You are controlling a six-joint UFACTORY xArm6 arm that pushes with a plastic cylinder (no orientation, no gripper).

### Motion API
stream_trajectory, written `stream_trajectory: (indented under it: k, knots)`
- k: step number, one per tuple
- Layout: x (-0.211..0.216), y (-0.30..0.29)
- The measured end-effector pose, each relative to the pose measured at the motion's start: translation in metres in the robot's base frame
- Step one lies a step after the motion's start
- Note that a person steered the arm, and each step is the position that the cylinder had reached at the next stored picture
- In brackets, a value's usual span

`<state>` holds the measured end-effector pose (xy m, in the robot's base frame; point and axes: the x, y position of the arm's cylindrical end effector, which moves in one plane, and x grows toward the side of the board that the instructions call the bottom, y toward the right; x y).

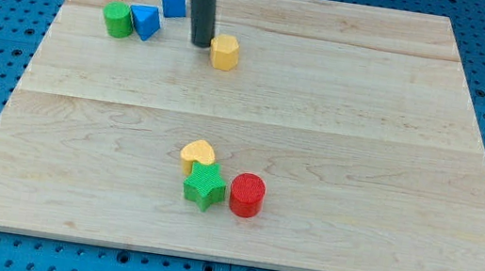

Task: Place the green circle to the center of the board

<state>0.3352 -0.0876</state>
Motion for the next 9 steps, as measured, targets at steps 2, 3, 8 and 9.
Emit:
stream_trajectory:
  k: [2,3,8,9]
  knots:
    - [0.026,-0.142]
    - [0.001,-0.193]
    - [-0.037,-0.126]
    - [-0.07,-0.094]
